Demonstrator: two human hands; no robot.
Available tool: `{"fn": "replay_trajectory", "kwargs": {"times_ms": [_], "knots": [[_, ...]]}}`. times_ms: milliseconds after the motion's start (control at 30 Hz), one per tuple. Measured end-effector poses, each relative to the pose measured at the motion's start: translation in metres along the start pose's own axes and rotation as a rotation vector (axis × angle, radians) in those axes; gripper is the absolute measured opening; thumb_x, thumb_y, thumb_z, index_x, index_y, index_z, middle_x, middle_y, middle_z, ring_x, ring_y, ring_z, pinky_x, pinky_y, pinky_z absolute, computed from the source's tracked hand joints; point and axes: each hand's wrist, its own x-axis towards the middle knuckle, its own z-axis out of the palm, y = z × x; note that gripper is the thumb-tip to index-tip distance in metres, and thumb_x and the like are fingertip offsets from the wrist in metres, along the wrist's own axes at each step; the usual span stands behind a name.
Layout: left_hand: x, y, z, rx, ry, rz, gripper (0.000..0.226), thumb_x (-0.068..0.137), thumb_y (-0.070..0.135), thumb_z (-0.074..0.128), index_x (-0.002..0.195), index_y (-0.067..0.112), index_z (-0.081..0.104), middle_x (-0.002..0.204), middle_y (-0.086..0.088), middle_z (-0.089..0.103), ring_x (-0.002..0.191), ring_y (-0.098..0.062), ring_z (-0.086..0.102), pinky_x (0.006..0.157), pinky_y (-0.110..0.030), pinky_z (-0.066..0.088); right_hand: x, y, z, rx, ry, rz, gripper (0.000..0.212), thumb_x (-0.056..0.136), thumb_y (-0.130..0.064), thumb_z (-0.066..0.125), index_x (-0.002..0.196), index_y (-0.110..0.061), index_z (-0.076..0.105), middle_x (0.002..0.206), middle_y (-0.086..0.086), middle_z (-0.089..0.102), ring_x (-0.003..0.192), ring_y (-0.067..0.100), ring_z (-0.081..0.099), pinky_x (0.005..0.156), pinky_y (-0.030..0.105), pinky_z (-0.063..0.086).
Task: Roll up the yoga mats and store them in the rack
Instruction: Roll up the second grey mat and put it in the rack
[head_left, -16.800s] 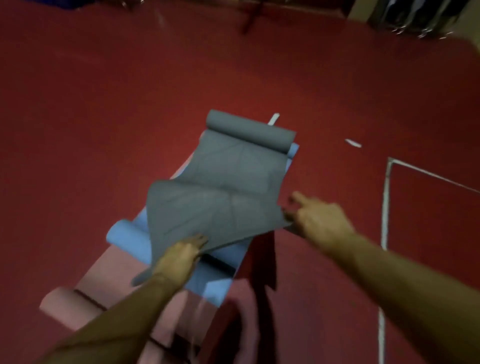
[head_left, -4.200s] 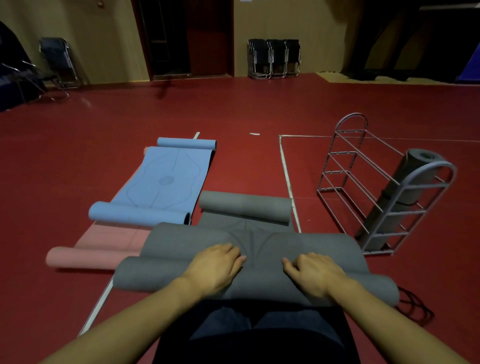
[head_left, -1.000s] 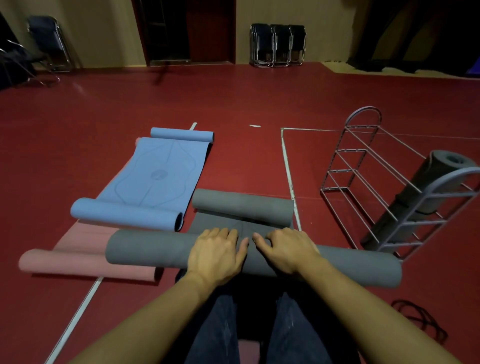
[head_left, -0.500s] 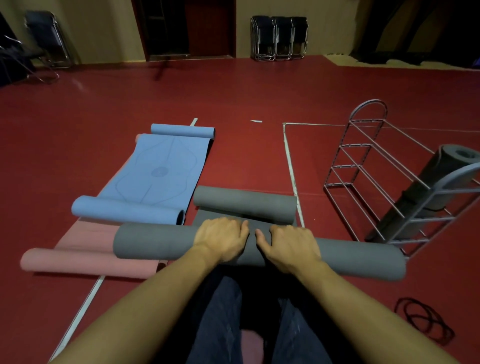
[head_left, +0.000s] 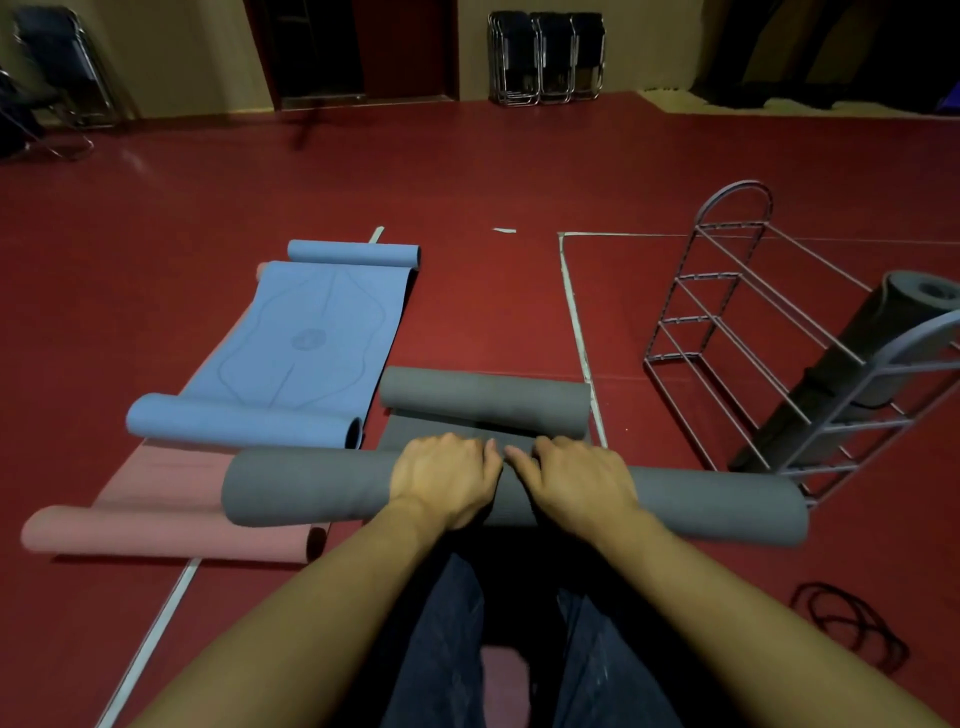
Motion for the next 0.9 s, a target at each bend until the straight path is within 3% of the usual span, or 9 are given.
{"fn": "replay_trajectory", "kwargs": {"times_ms": [67,267,367,433,500,767,900], "knots": [[0.004,0.001,0.001,0.004,-0.017,-0.003,0.051,0.107,0.043,0.027,0.098,0.021,0.072,0.103,-0.009,0.075,0.094,-0.033,0.070,0.078,-0.040,0.047,-0.011,-0.001,0.010,-0.013,0.070,0.012,0.067,0.101,-0.066,0.027,0.075,-0.016,0.064,0.071,0.010,0.069,0.064,0.033,0.068,0.059,0.040,0.050],[0.008,0.001,0.000,0.004,-0.066,0.001,0.051,0.108,0.041,0.025,0.103,0.018,0.071,0.108,-0.013,0.073,0.100,-0.036,0.068,0.077,-0.041,0.041,-0.010,-0.003,0.011,-0.029,0.135,0.044,0.064,0.097,-0.063,0.032,0.066,-0.015,0.061,0.060,0.010,0.065,0.052,0.033,0.063,0.053,0.036,0.045],[0.009,0.000,-0.005,0.001,-0.086,-0.001,0.050,0.107,0.039,0.025,0.103,0.017,0.071,0.108,-0.013,0.073,0.099,-0.036,0.068,0.075,-0.041,0.038,-0.003,-0.002,-0.001,-0.051,0.068,-0.001,0.066,0.099,-0.063,0.023,0.078,-0.018,0.066,0.076,0.009,0.073,0.070,0.031,0.070,0.059,0.035,0.041],[0.009,0.001,-0.010,0.010,-0.087,0.009,0.047,0.106,0.037,0.028,0.106,0.017,0.071,0.109,-0.013,0.073,0.099,-0.037,0.067,0.075,-0.042,0.040,0.000,0.002,-0.007,-0.047,0.068,-0.031,0.063,0.101,-0.064,0.024,0.093,-0.019,0.068,0.093,0.009,0.075,0.089,0.031,0.071,0.067,0.037,0.041],[0.010,0.002,-0.019,0.003,-0.055,0.006,0.046,0.106,0.036,0.029,0.102,0.017,0.071,0.106,-0.013,0.073,0.098,-0.037,0.068,0.075,-0.042,0.041,0.002,0.003,-0.019,-0.053,0.081,-0.041,0.062,0.101,-0.064,0.025,0.100,-0.018,0.067,0.100,0.010,0.075,0.095,0.032,0.071,0.071,0.037,0.045],[0.029,0.002,-0.090,-0.052,0.174,-0.043,0.056,0.107,0.041,0.028,0.098,0.010,0.074,0.102,-0.019,0.073,0.096,-0.042,0.068,0.083,-0.044,0.047,0.017,0.013,-0.099,-0.090,0.242,-0.084,0.064,0.100,-0.066,0.026,0.098,-0.016,0.067,0.095,0.011,0.075,0.091,0.034,0.071,0.065,0.037,0.033],[0.026,0.003,-0.135,-0.055,0.257,-0.029,0.057,0.107,0.042,0.028,0.098,0.009,0.074,0.103,-0.020,0.073,0.094,-0.043,0.067,0.084,-0.045,0.047,0.011,0.015,-0.139,-0.148,0.362,-0.071,0.076,0.093,-0.069,0.011,0.091,-0.018,0.066,0.088,0.009,0.074,0.083,0.032,0.071,0.061,0.036,0.034]]}}
